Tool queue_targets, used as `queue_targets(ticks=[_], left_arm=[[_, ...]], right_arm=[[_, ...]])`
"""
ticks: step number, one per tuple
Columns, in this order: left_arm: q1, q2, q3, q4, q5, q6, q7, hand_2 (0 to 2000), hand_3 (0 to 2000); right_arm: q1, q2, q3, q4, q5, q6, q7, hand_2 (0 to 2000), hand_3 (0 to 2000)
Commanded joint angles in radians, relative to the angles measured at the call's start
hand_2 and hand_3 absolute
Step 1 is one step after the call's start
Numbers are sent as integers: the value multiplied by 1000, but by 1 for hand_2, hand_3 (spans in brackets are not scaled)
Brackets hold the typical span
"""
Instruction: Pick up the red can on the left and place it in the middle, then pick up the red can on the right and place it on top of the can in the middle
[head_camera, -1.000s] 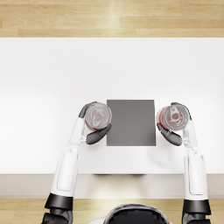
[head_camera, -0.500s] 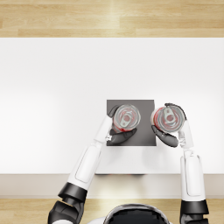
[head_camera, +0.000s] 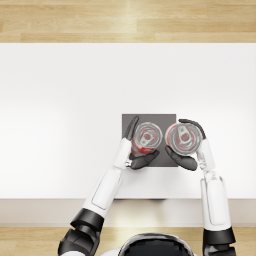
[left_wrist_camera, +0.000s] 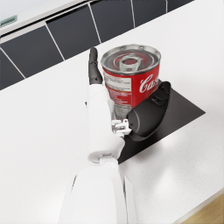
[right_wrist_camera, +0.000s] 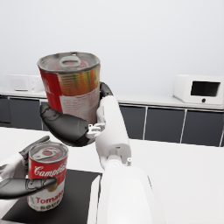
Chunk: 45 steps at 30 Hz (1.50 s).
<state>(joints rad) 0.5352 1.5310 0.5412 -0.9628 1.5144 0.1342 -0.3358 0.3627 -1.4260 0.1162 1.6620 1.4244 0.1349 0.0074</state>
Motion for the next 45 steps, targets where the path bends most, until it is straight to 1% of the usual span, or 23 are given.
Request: queue_targets(ticks=[1,3,4,5,6,8,9,10,11,13,15,16,17,19,20,21,22,23,24,26,37,40,45], left_arm=[[9,7,-20,-10,0,26,-4,0,0],[-33,-14,-28,-83,0,52,-8,0,0],[-78,-38,-40,-174,0,60,-10,0,0],[-120,-61,-55,-267,0,66,-6,0,0],[-173,-94,-78,-387,0,70,8,0,0],[-252,-138,-140,-559,0,62,53,0,0],[-281,-152,-179,-628,0,7,133,0,0],[-315,-166,-226,-686,0,-33,191,0,0],[-344,-177,-274,-734,0,-62,232,0,0],[-393,-180,-392,-772,-1,-97,282,0,0],[-422,-178,-462,-756,-1,-115,308,0,0],[-437,-178,-486,-752,-1,-120,316,0,0],[-452,-177,-509,-746,-1,-124,322,0,0],[-473,-178,-533,-751,-1,-129,329,0,0],[-480,-177,-540,-746,-1,-131,331,0,0],[-482,-176,-548,-739,-1,-132,332,0,0],[-487,-175,-552,-739,-1,-132,333,0,0],[-496,-175,-550,-746,-1,-133,334,0,0],[-496,-174,-551,-746,-1,-133,334,0,0],[-507,-173,-544,-746,-1,-134,335,0,0],[-553,-165,-529,-719,-1,-134,336,0,0],[-562,-162,-531,-721,-1,-134,336,0,0],[-577,-158,-517,-715,-1,-134,336,0,0]], right_arm=[[30,-10,30,29,0,7,0,2000,1520],[49,-21,51,9,0,27,1,2000,1520],[67,-29,64,3,0,-1,1,2000,1520],[84,-38,76,3,0,-14,1,2000,1520],[113,-52,89,-13,0,-32,1,2000,1520],[154,-74,110,-28,0,-45,2,2000,1520],[171,-83,121,-25,0,-49,2,2000,1520],[184,-91,131,-30,0,-44,2,2000,1520],[200,-100,135,-34,0,-45,1,2000,1520],[232,-117,143,-54,0,-30,1,2000,1520],[252,-129,160,-81,0,-19,0,2000,1520],[256,-133,172,-92,0,-17,-19,2000,1520],[259,-136,185,-109,0,-10,-47,2000,1520],[263,-141,196,-133,0,-138,-142,2000,1520],[263,-143,199,-142,0,-178,-173,2000,1520],[409,133,528,-156,0,-215,-196,2000,1520],[293,-75,280,-170,-1,-247,-213,2000,1520],[296,-72,288,-185,0,-260,-226,2000,1520],[297,-75,291,-201,0,-292,-236,2000,1520],[293,-78,302,-224,0,-319,-248,2000,1520],[310,-120,366,-333,0,-352,-261,2000,1520],[299,-122,381,-363,0,-363,-260,2000,1520],[274,-121,396,-414,0,-338,-261,2000,1520]])
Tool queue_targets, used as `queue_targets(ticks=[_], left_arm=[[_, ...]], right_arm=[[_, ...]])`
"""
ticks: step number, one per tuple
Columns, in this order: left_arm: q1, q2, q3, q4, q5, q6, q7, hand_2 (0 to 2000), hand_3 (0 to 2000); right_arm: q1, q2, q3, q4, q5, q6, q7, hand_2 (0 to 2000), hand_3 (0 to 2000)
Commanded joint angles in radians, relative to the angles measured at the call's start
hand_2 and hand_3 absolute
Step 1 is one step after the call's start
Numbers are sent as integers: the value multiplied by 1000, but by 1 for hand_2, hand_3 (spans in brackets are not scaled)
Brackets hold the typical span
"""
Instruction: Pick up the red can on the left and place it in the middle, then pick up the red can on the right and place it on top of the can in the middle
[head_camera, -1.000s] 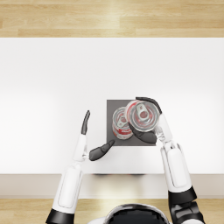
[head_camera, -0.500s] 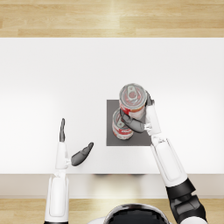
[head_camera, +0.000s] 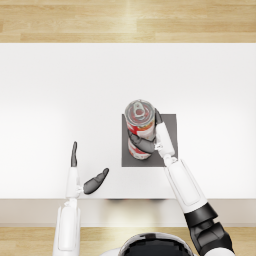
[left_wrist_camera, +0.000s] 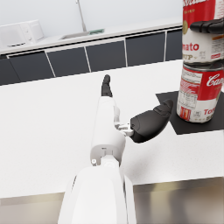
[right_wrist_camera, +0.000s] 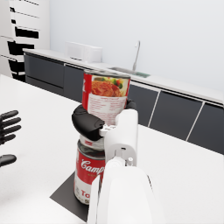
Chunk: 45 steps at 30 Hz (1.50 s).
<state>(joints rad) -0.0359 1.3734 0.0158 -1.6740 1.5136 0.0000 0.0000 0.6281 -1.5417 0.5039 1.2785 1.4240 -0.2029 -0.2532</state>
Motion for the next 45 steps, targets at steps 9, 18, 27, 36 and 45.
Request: queue_targets(ticks=[9,18,27,36,45], left_arm=[[-15,8,9,-2,0,0,0,0,0],[-26,16,27,-17,0,0,0,0,0],[31,29,1,-159,0,0,0,0,0],[225,-51,-170,-211,0,0,0,0,0],[199,-28,-199,-182,0,0,0,0,0]], right_arm=[[-14,1,13,20,1,26,12,0,213],[-21,-19,-90,234,0,-2,2,0,0],[26,23,-187,489,1,-8,2,0,0],[-34,28,-453,533,0,149,125,0,0],[-107,26,-512,488,-1,200,247,0,0]])
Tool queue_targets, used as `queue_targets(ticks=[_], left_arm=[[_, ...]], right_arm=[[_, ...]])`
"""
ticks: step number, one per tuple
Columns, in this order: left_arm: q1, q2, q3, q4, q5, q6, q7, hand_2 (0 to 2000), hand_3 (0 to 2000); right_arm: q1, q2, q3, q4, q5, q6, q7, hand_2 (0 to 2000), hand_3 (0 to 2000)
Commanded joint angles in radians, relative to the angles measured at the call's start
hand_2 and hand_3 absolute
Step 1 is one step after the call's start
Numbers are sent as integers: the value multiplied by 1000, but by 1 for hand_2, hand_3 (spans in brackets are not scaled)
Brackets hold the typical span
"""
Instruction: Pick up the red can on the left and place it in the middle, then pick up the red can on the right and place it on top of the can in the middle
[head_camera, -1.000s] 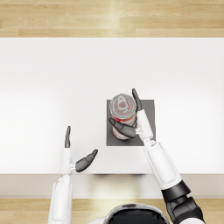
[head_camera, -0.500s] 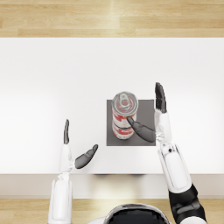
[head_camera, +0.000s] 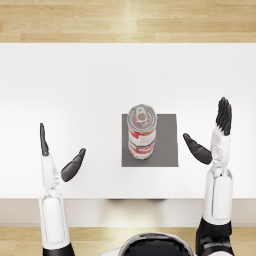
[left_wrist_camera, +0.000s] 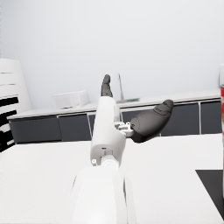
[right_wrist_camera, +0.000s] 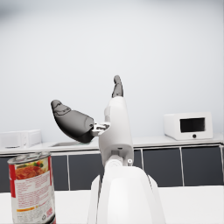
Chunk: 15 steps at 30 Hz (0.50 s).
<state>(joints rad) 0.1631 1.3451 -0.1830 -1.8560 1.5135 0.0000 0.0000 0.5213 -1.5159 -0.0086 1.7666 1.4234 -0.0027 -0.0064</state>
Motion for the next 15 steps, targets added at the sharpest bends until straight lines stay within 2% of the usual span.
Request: queue_targets(ticks=[1,15], left_arm=[[-1,0,-2,1,0,0,0,0,0],[-3,2,-7,4,0,0,0,0,0]], right_arm=[[-4,0,-5,-4,0,1,2,0,0],[-13,-1,-17,-14,0,3,6,0,0]])
